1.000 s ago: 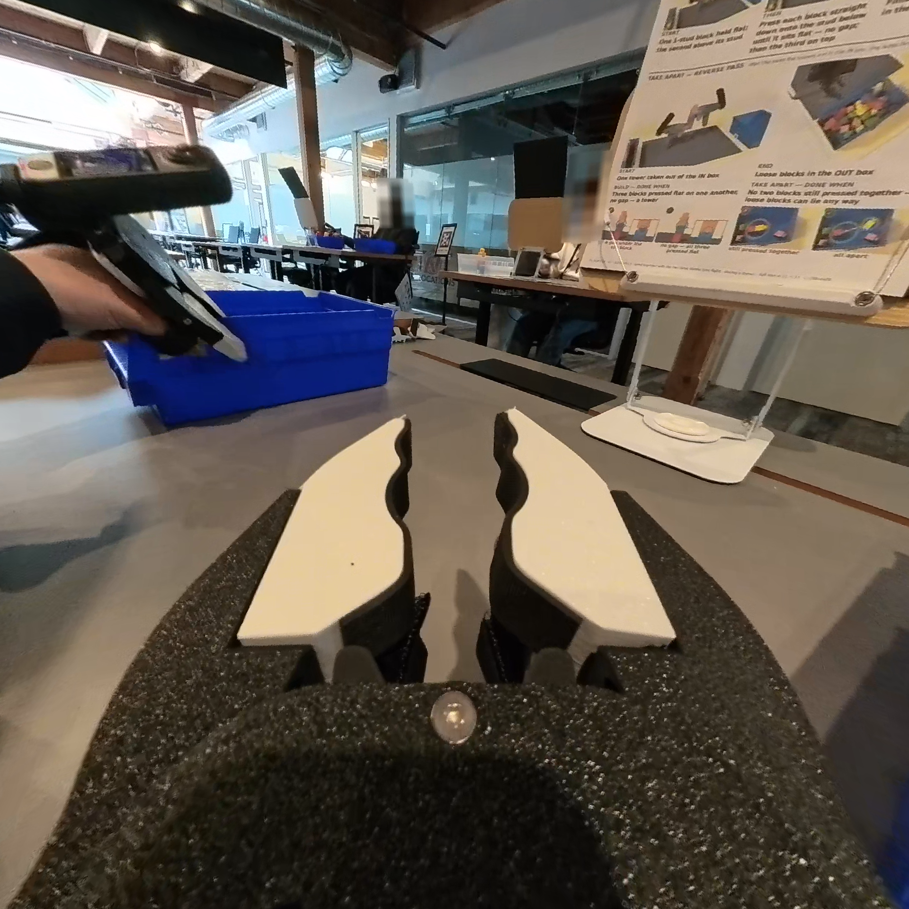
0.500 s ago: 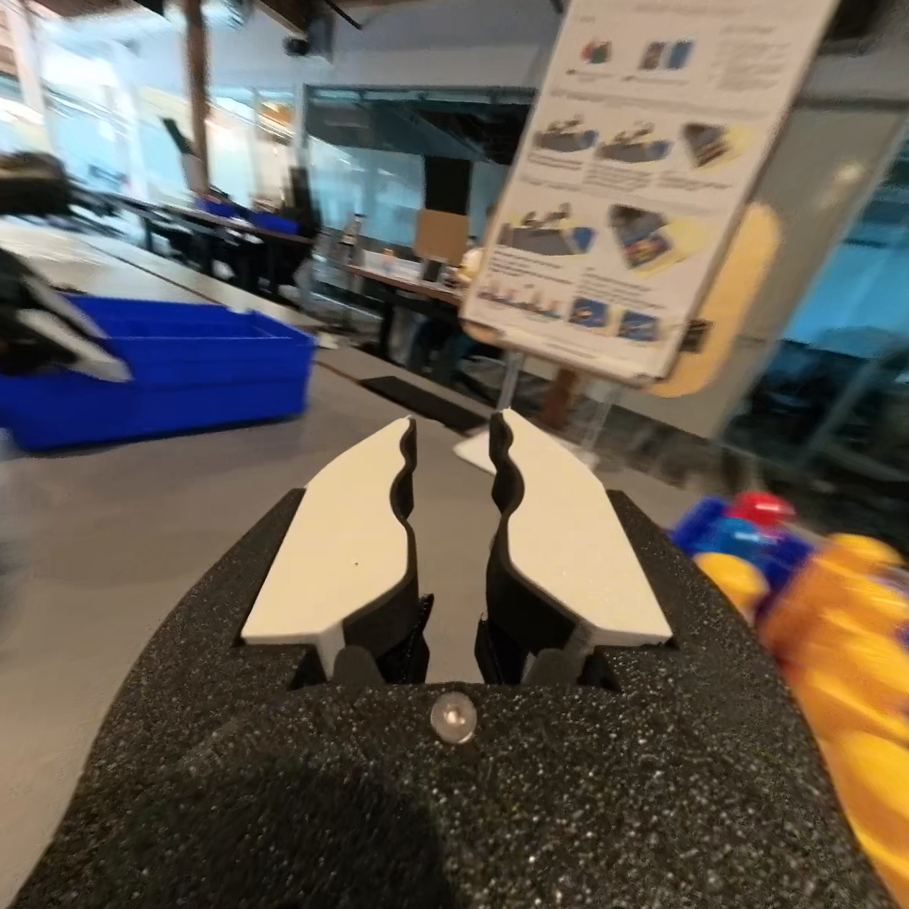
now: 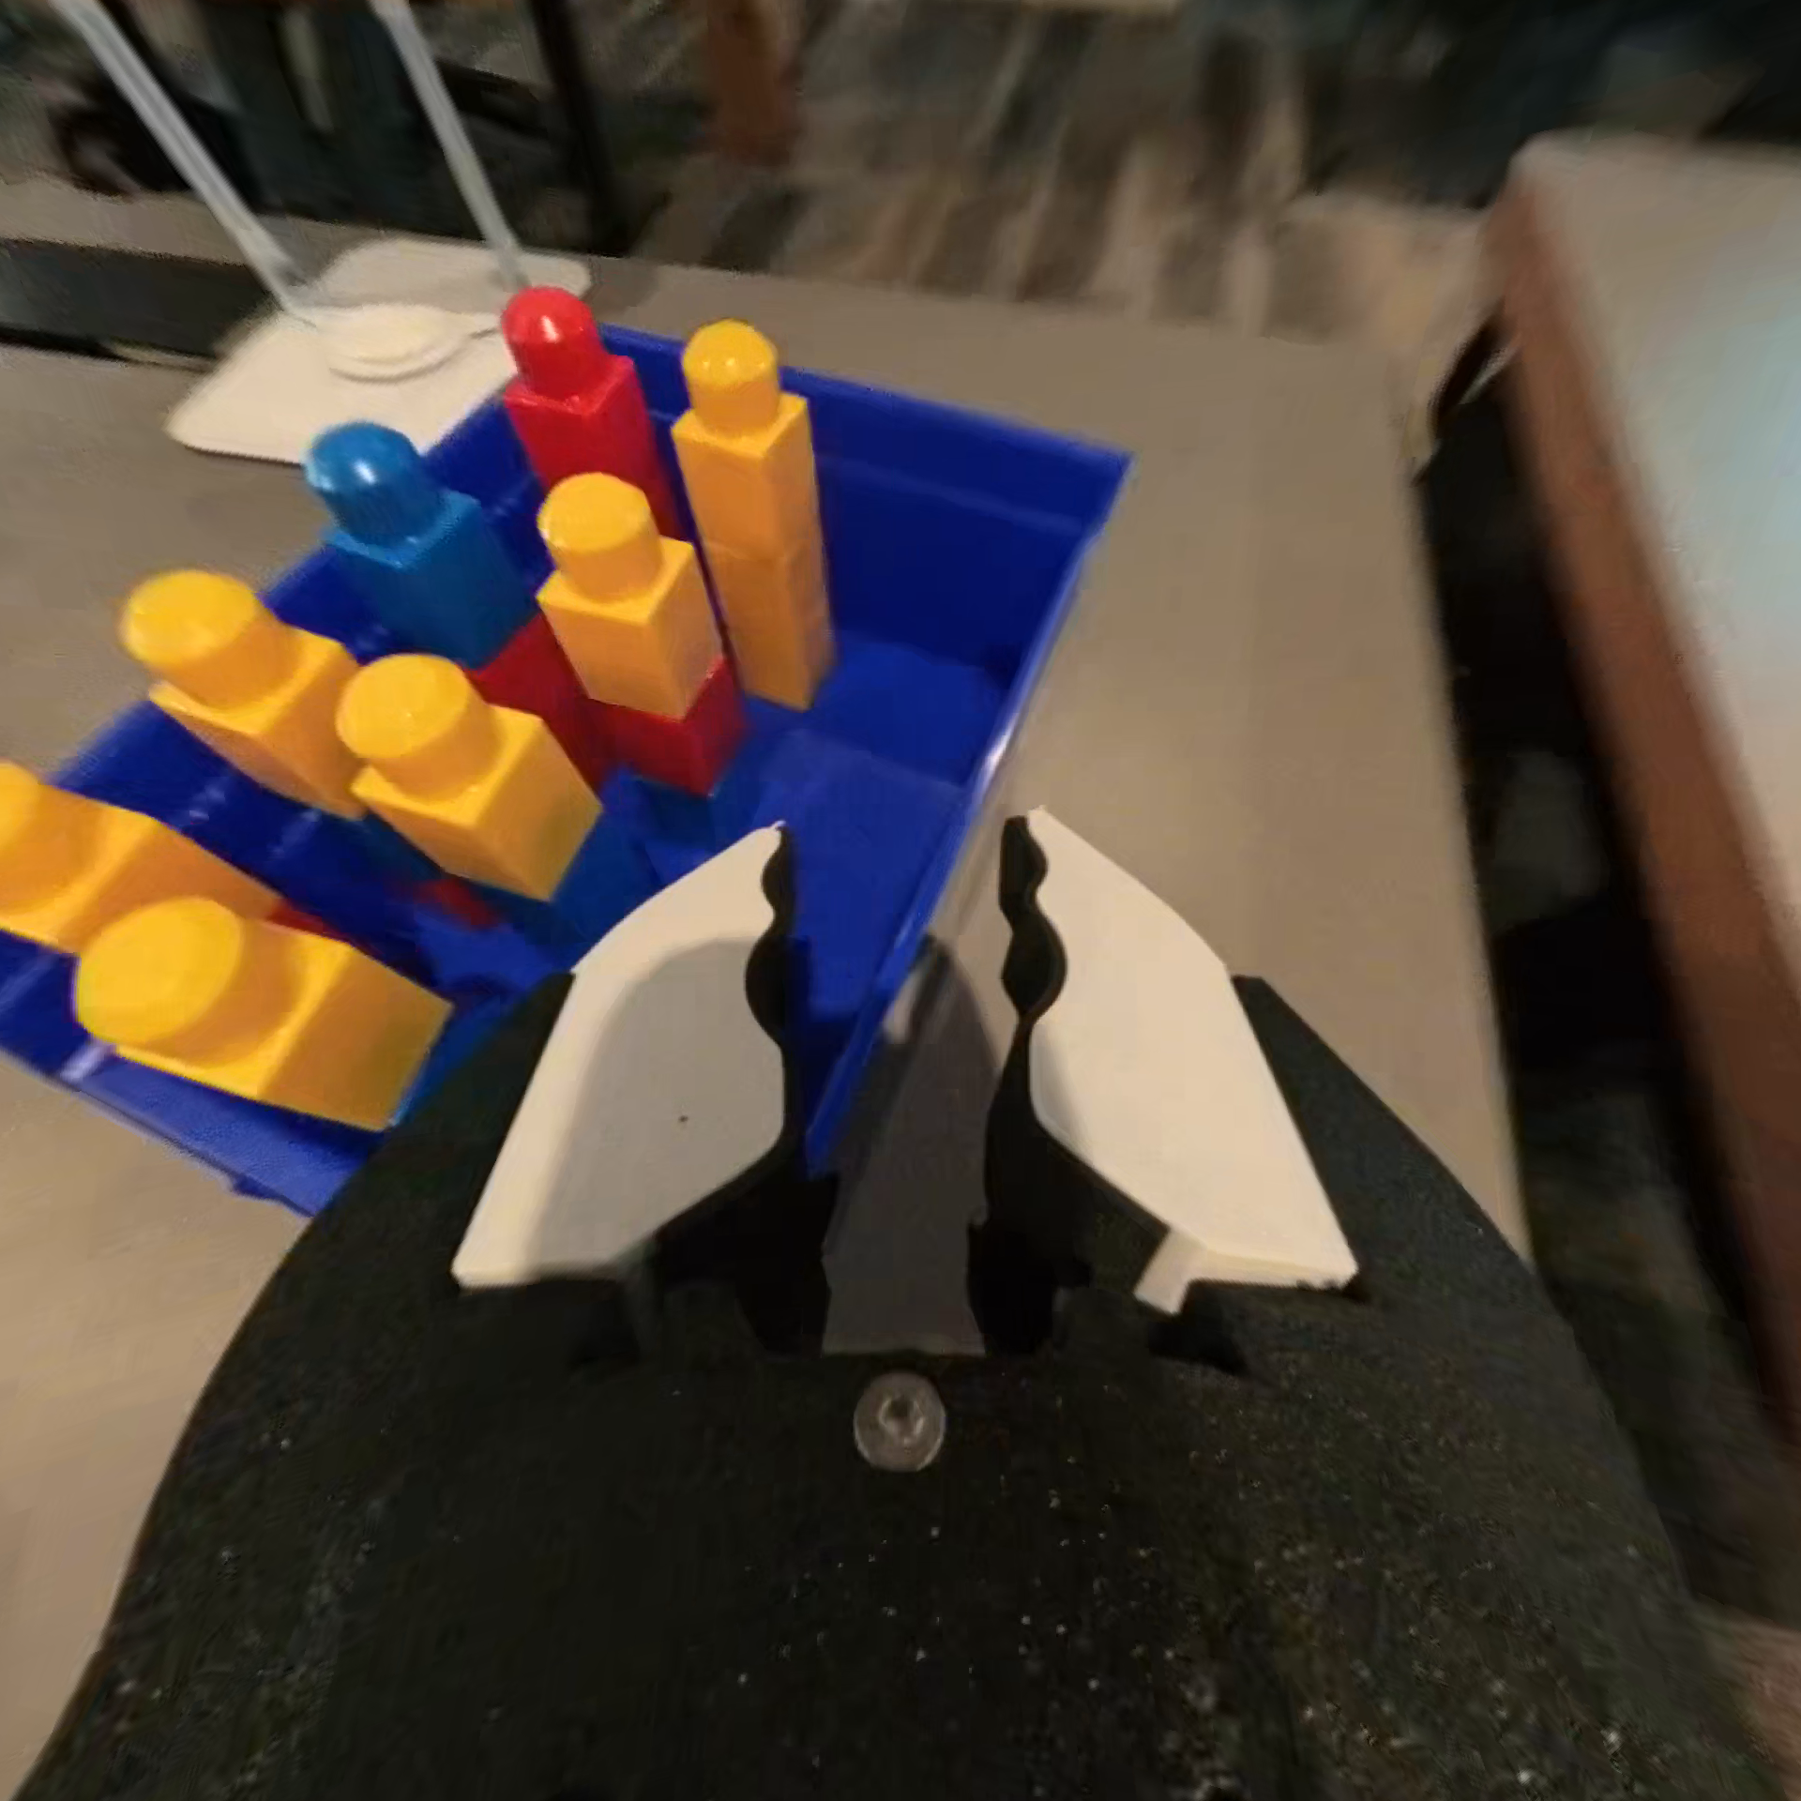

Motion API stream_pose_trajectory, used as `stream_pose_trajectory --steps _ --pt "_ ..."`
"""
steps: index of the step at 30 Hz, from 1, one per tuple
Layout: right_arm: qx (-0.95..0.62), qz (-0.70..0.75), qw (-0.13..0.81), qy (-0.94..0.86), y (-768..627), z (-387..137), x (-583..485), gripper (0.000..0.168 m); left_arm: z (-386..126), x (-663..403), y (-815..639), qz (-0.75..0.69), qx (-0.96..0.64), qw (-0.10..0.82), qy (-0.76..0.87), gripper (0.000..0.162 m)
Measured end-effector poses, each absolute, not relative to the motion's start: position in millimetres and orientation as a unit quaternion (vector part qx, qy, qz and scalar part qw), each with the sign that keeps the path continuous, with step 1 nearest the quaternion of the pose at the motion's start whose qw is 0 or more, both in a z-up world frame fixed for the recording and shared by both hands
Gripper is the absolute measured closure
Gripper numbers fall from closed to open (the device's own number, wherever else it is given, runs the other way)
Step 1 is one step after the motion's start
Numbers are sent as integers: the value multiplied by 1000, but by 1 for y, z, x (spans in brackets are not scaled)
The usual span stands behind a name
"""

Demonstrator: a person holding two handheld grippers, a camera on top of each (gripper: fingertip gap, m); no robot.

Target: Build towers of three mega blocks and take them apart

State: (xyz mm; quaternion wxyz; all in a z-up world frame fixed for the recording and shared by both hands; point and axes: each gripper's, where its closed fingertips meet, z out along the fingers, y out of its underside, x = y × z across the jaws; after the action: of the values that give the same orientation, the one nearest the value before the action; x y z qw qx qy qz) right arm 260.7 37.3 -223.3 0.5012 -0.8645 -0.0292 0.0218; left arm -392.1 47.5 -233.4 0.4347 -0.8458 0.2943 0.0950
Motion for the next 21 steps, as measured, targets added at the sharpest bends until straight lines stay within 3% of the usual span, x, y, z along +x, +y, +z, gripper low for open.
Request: stream_pose_trajectory --steps 1,4,9,12,21 --pt "-872 42 487 -19 41 -229 263 121 -233 -395 46 97 -847 434 292 155" --pt "-911 -5 410 -32 42 -249 274 111 -233 -403 42 101 -850 434 280 155" --pt "-948 -57 311 -34 40 -269 276 134 -232 -421 36 107 -858 433 257 154" --pt "-952 -54 300 -33 41 -269 268 155 -232 -433 34 113 -860 434 243 154" --pt "-950 -82 300 -27 41 -269 246 157 -237 -461 29 106 -872 426 215 155"
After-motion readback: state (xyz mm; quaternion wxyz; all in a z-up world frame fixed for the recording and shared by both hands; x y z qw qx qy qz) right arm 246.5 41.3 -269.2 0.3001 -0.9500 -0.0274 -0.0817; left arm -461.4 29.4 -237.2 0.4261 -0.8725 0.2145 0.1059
